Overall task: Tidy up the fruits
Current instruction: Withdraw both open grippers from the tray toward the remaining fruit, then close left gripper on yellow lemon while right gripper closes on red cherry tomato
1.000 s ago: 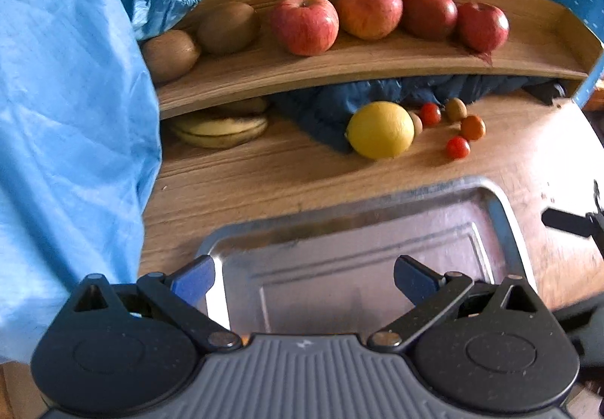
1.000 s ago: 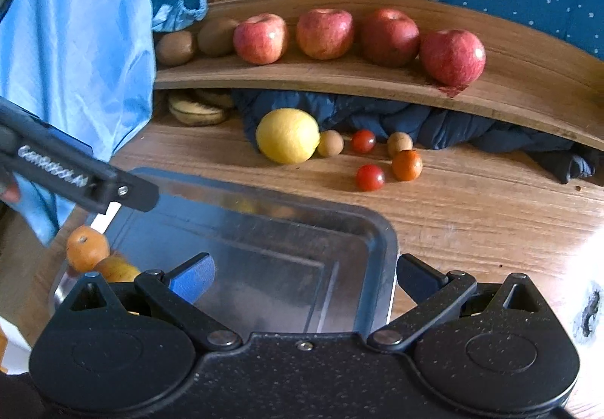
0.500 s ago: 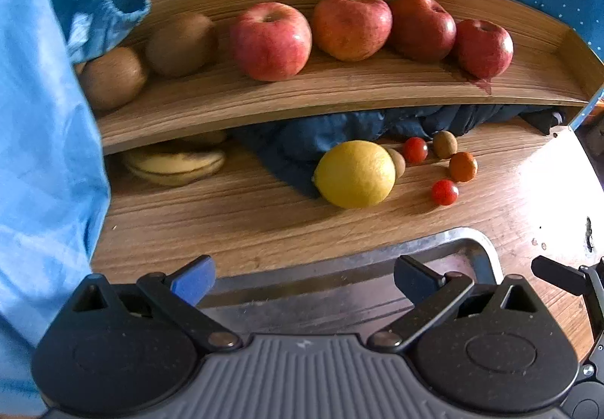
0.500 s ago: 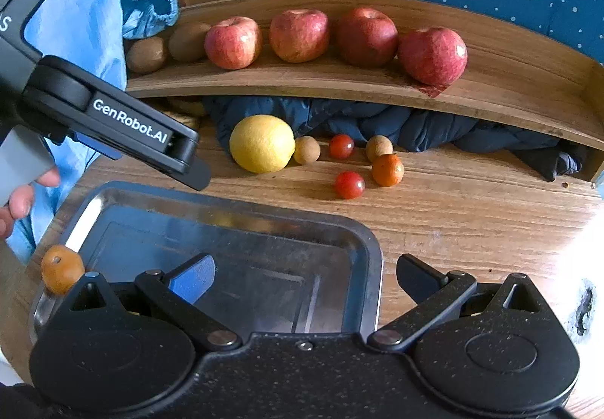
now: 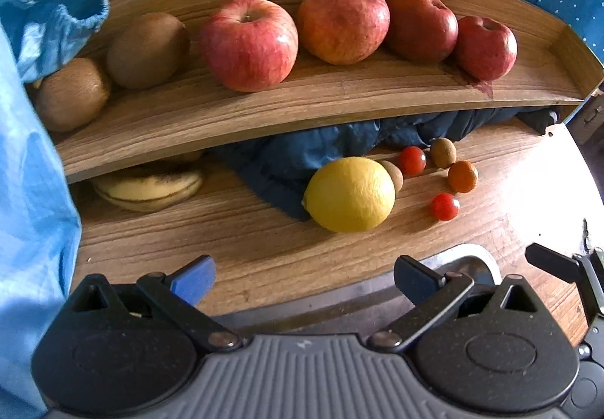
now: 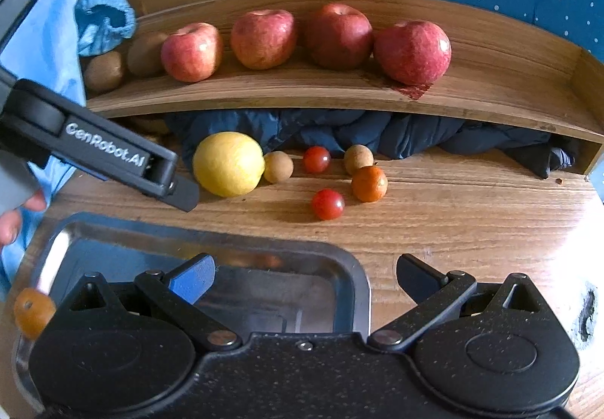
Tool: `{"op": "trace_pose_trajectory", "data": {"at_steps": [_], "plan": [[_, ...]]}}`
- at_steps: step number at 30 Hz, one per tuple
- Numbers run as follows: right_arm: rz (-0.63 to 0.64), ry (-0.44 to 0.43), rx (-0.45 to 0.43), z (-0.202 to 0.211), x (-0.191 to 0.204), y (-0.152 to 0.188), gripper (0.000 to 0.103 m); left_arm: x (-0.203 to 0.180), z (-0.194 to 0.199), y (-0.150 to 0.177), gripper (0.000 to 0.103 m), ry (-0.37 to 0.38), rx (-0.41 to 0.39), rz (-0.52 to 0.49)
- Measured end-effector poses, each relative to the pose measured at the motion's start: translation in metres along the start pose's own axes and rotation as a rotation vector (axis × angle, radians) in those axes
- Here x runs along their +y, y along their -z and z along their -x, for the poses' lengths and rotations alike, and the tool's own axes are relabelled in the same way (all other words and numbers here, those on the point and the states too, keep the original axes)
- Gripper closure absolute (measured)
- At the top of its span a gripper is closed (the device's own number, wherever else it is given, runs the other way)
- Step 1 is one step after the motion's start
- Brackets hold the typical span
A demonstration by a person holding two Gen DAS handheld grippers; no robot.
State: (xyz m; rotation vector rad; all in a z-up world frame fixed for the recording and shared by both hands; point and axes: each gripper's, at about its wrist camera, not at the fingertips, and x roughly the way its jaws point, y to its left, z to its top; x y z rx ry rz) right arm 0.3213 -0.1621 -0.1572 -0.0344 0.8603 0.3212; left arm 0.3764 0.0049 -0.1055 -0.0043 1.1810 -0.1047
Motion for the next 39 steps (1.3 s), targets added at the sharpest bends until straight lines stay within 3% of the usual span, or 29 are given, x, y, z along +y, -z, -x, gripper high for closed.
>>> {"op": "trace_pose_trajectory", "data": {"at_steps": [9, 23, 28, 39], "plan": [[0.018, 0.073, 0.017, -0.024, 0.003, -0.009, 0.002, -0.001, -0.016, -0.022, 0.001, 0.115, -0.014, -0.004], [-0.020, 0.095, 0.015, -0.040, -0.003, -0.016, 0.032, -0.005, -0.031, -0.038, 0.001, 0.179, -0.009, -0.014], [-0.016, 0.095, 0.022, -0.045, -0.003, -0.018, 0.046, -0.007, -0.029, -0.039, 0.010, 0.194, -0.009, -0.022], [0.002, 0.072, 0.032, -0.053, 0.000, -0.022, 0.062, -0.006, -0.036, -0.038, 0.024, 0.198, -0.017, -0.007]]}}
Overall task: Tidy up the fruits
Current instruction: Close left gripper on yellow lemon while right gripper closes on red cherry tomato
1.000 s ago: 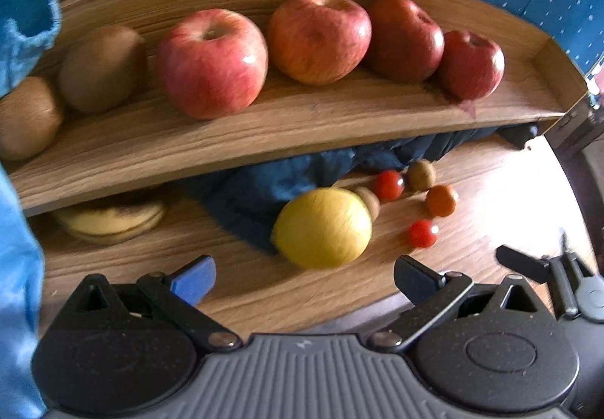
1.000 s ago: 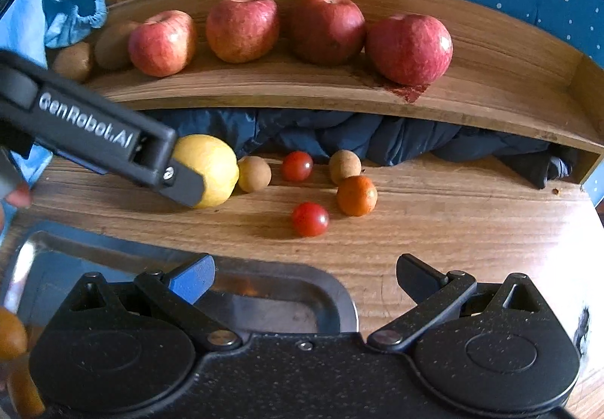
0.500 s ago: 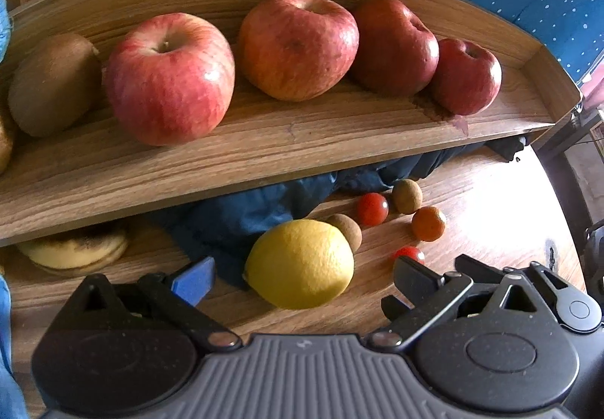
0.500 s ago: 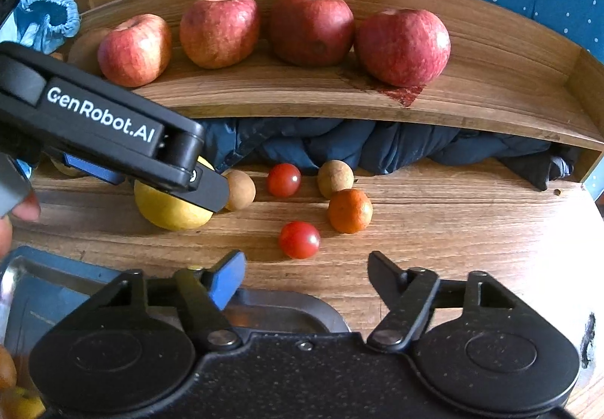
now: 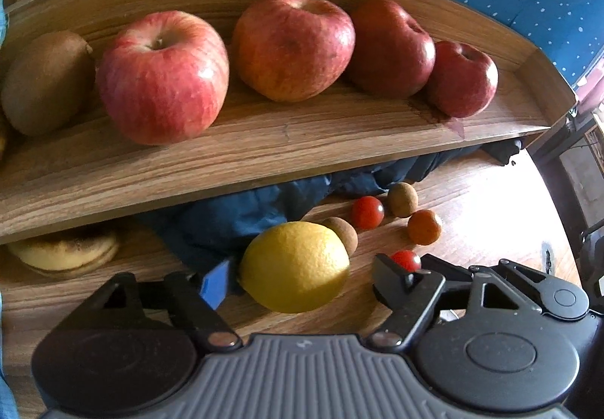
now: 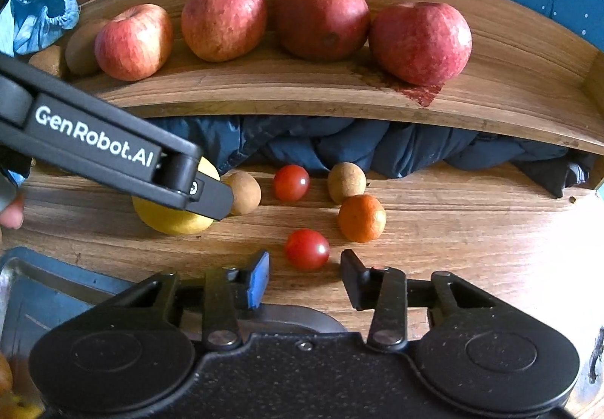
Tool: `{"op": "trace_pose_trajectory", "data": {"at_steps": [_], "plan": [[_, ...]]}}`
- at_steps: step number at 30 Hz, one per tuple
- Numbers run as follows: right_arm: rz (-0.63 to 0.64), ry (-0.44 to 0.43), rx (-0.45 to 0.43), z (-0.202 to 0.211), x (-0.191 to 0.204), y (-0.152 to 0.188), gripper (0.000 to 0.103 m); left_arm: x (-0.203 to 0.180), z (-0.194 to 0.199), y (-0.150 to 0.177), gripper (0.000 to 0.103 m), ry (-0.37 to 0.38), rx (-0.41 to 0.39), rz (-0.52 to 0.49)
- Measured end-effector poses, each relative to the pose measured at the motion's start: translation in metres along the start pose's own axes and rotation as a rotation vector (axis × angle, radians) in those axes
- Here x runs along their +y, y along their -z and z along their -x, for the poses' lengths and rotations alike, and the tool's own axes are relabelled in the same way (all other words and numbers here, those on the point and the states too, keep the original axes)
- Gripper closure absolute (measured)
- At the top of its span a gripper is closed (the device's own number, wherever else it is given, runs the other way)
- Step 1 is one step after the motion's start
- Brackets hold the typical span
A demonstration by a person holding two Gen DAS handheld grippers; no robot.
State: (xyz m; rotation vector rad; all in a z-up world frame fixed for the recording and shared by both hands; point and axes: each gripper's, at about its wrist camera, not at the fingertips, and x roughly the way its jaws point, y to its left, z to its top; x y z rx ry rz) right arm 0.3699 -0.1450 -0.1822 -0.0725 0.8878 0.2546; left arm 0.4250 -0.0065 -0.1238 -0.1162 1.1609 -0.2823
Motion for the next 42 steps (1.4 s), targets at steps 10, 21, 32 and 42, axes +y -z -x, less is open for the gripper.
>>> {"op": "trace_pose_trajectory", "data": {"at_steps": [10, 21, 32, 42], "plan": [[-0.008, -0.002, -0.006, -0.003, -0.001, -0.005, 0.076, 0.005, -0.003, 0.001, 0.034, -0.019, 0.019, 0.002], [-0.004, -0.024, -0.014, 0.004, -0.001, -0.001, 0.076, 0.004, 0.001, 0.003, 0.035, -0.013, 0.016, 0.021], [0.022, -0.051, -0.039, 0.026, 0.009, 0.011, 0.076, -0.004, 0.012, 0.018, 0.035, -0.022, 0.012, 0.019], [0.087, -0.087, -0.065, 0.051, 0.017, 0.025, 0.076, -0.013, 0.032, 0.034, 0.035, -0.032, -0.030, 0.029]]}}
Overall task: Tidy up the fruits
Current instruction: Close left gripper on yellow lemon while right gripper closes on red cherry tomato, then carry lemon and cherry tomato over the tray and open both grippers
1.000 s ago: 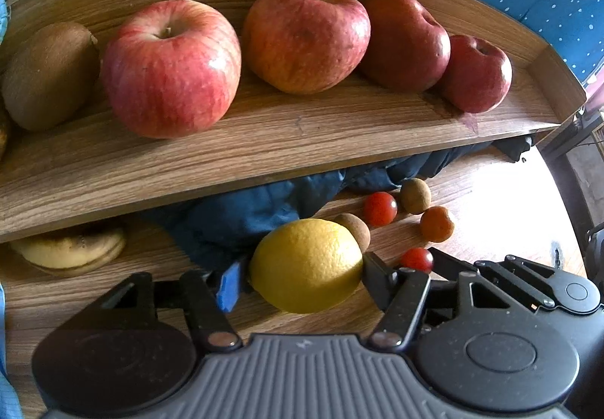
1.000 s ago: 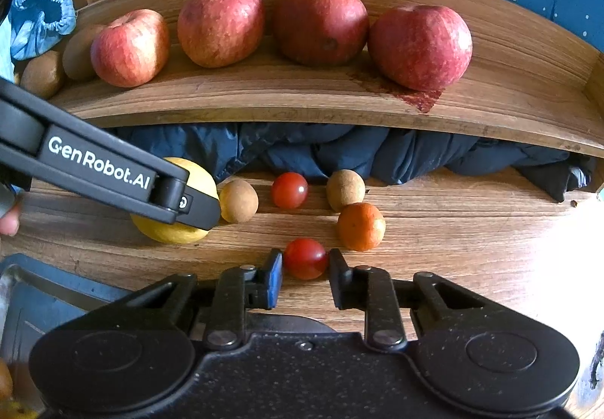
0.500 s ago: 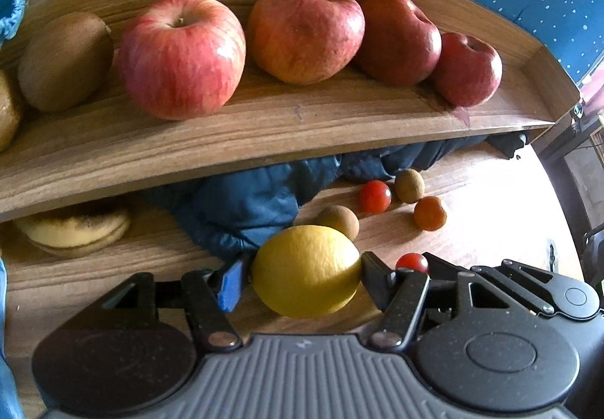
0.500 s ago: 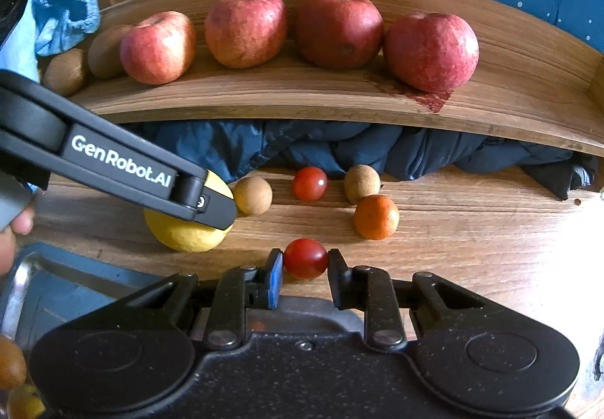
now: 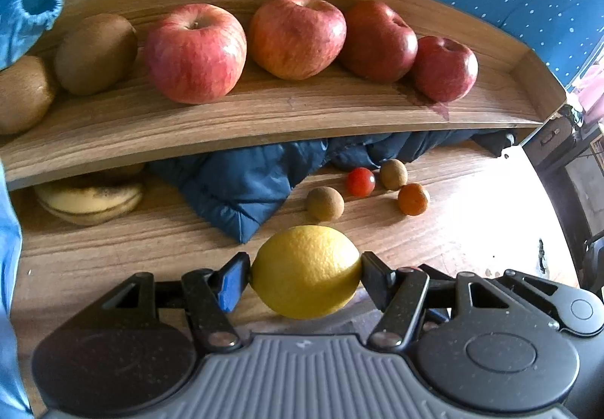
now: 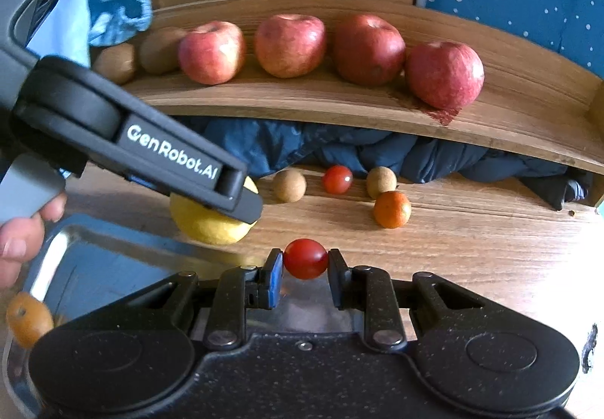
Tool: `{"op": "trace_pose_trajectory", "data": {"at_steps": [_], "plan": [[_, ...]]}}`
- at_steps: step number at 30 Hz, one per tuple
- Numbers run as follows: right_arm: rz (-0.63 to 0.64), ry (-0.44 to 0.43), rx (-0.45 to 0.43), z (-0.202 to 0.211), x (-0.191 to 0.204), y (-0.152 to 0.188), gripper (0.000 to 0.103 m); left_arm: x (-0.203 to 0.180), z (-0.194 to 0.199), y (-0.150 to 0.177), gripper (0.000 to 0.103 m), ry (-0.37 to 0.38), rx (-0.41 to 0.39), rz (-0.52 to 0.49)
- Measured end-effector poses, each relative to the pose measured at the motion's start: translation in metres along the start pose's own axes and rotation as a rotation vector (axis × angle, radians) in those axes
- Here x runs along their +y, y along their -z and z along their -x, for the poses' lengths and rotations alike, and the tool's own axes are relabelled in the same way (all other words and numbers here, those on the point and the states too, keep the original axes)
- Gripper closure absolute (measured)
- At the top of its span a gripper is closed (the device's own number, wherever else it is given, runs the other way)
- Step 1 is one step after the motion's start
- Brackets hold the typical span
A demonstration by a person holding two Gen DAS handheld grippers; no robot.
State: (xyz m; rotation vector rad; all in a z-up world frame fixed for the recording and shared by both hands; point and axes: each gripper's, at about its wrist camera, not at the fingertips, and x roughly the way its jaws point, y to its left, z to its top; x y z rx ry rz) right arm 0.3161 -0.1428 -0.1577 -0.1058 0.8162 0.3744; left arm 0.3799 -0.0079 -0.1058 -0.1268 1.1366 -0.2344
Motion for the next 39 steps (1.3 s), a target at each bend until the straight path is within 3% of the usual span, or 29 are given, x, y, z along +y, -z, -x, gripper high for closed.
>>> {"op": "trace_pose_trajectory", "data": {"at_steps": [18, 39], "plan": [[0.059, -0.051, 0.041, 0.048, 0.006, 0.047, 0.076, -0.014, 0.020, 0.058, 0.035, -0.007, 0.017, 0.042], [0.044, -0.046, 0.069, 0.088, 0.011, 0.093, 0.076, -0.034, 0.024, 0.118, 0.035, -0.009, 0.052, 0.024]]}}
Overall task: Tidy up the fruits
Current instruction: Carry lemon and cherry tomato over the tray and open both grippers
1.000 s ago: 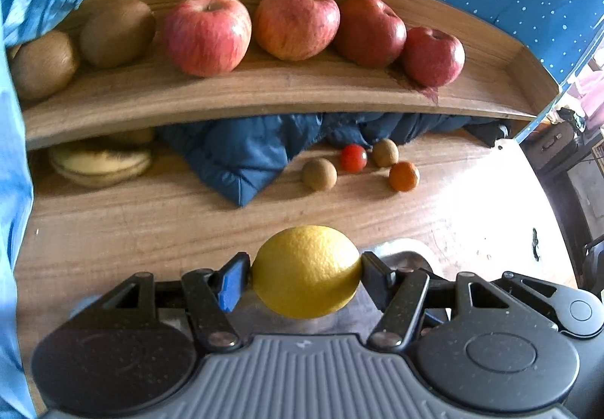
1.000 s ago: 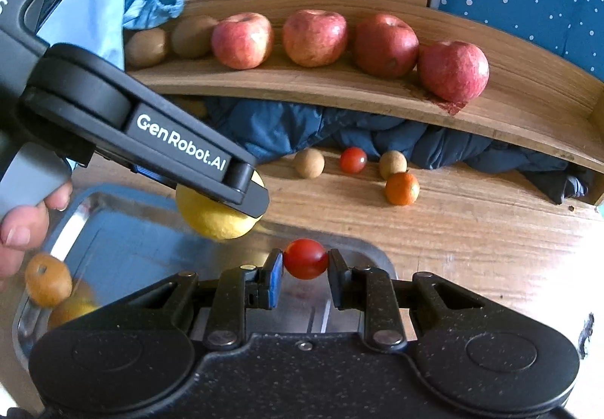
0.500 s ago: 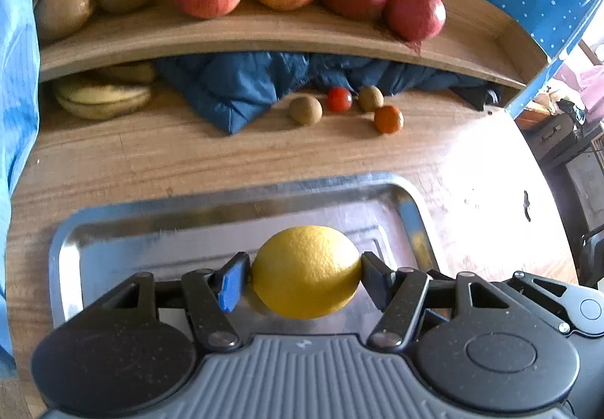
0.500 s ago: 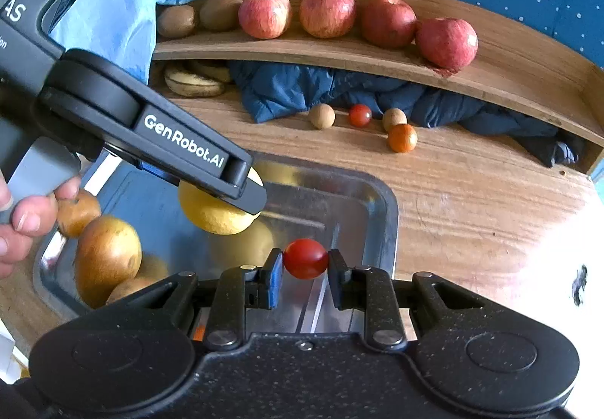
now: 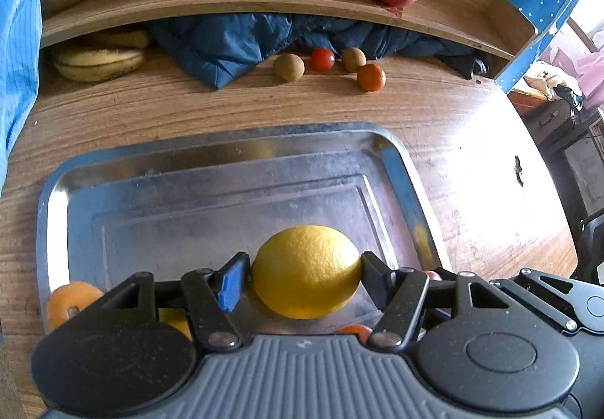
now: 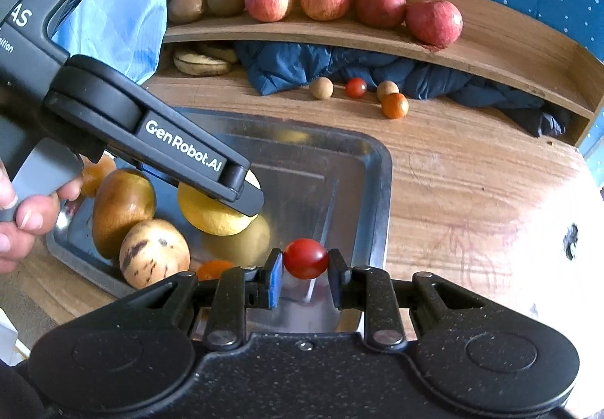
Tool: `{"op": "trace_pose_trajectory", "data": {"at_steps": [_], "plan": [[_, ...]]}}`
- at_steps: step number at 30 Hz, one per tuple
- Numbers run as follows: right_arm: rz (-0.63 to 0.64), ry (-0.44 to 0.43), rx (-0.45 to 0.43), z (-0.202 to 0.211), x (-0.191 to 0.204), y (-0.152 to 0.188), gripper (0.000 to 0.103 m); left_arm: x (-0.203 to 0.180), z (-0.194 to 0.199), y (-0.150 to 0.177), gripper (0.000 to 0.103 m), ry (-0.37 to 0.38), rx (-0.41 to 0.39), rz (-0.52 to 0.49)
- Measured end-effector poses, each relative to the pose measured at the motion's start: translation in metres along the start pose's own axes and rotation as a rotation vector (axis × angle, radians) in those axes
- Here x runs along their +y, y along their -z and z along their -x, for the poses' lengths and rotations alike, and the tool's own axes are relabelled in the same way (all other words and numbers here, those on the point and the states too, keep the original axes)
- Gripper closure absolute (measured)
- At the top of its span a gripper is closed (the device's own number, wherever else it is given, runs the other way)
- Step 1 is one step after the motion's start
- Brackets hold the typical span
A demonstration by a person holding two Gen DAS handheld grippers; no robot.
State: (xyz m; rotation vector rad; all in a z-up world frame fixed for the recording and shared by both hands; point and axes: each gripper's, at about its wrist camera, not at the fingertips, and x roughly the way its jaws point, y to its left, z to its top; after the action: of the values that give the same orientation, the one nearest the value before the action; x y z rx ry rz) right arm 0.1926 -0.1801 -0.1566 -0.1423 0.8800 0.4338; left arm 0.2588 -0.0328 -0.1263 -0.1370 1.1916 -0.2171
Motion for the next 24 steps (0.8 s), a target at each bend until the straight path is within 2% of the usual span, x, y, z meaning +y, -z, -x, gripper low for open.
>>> {"op": "trace_pose_trajectory", "data": {"at_steps": [24], "plan": [[0.027, -0.056, 0.039, 0.005, 0.000, 0.013, 0.076, -0.010, 0.008, 0.016, 0.035, -0.041, -0.033, 0.010]]}}
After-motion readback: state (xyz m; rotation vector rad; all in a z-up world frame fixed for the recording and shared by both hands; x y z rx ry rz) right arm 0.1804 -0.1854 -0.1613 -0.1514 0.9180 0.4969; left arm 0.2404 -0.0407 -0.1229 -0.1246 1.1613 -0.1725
